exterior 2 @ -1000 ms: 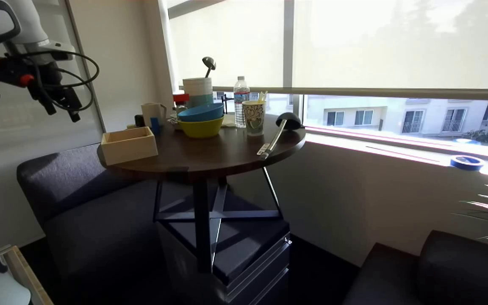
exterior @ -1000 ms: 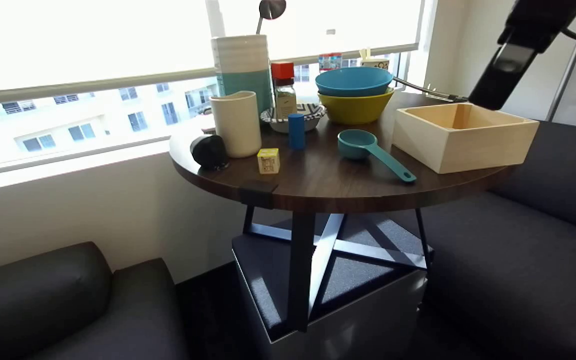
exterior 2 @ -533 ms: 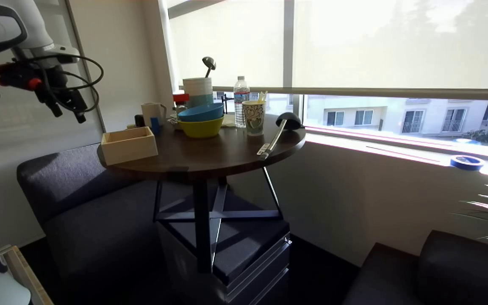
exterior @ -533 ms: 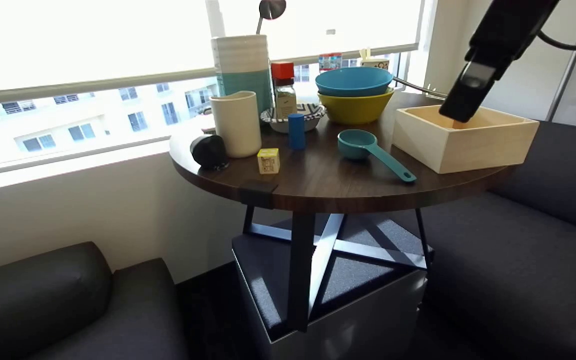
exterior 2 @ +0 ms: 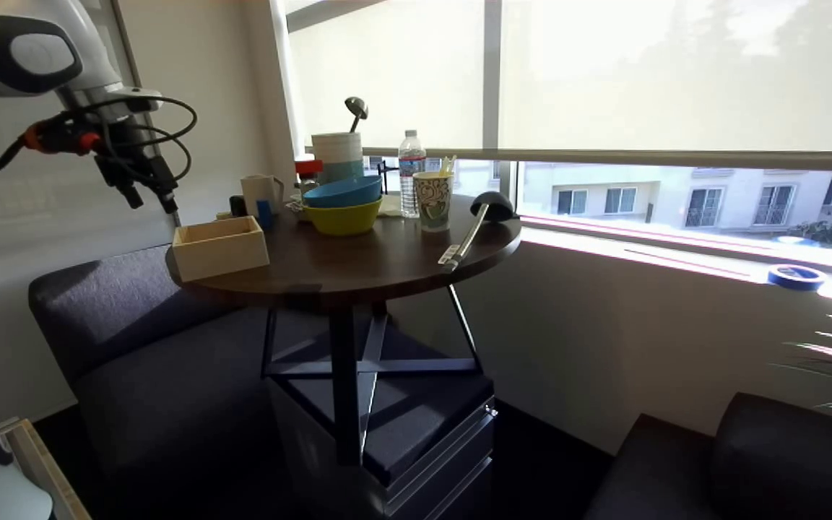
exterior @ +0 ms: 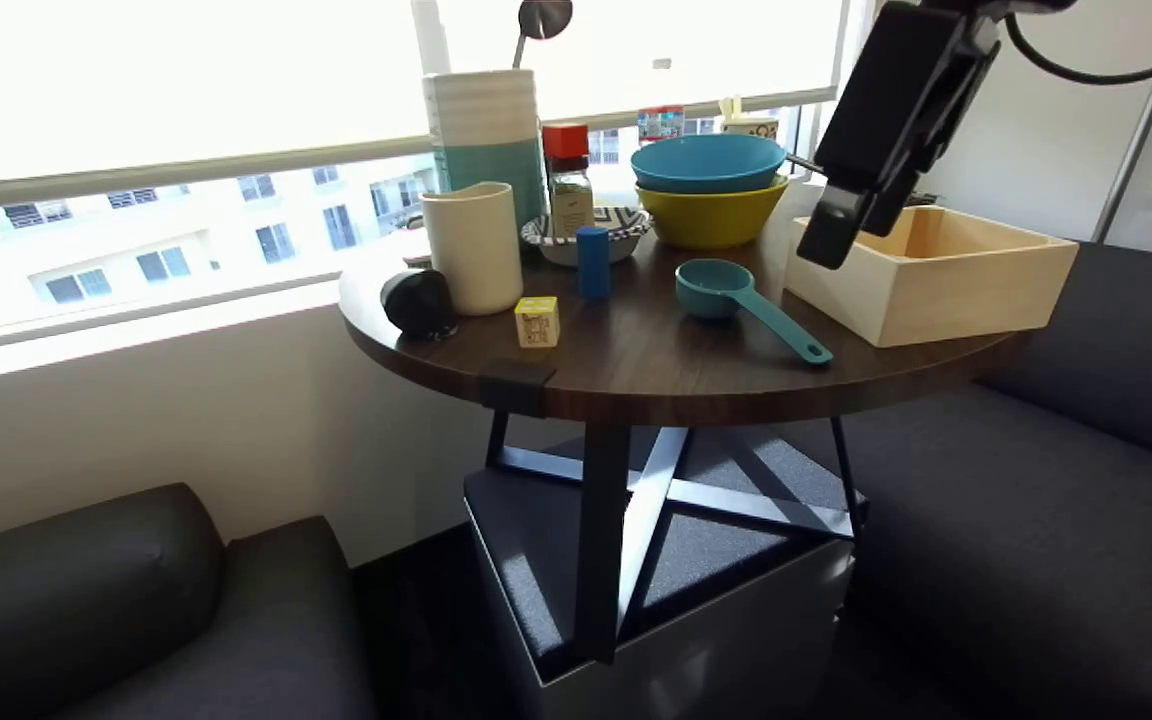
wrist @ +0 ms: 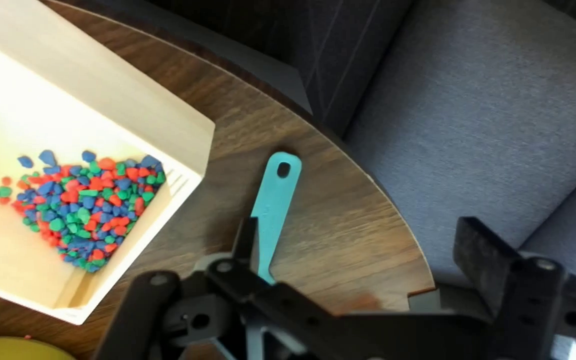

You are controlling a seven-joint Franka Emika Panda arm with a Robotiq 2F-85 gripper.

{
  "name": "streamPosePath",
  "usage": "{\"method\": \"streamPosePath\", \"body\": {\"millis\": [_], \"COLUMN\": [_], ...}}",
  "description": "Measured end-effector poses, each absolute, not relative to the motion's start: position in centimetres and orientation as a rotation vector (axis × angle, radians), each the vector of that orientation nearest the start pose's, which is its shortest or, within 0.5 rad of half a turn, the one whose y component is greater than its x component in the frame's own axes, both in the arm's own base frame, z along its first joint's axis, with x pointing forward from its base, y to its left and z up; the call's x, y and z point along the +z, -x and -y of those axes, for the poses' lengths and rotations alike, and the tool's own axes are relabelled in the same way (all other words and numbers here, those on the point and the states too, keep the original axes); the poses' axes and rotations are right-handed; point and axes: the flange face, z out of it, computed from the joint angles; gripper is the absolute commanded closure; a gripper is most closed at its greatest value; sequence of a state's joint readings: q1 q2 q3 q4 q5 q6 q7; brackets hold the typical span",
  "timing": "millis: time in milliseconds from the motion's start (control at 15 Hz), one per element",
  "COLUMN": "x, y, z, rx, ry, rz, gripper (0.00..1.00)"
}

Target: Pour the contents in the measuring cup into the wooden box then set it down on the table.

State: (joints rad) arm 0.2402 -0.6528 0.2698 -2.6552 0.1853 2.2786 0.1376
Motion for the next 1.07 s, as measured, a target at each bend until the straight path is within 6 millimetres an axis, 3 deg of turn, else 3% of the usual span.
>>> {"method": "streamPosePath", "body": {"millis": [1067], "x": [43.8], "y": [-40.2], "z": [-18.0], "rx": [-0.256], "ry": [3.093], "rz": [0.264], "gripper": [0.00]}}
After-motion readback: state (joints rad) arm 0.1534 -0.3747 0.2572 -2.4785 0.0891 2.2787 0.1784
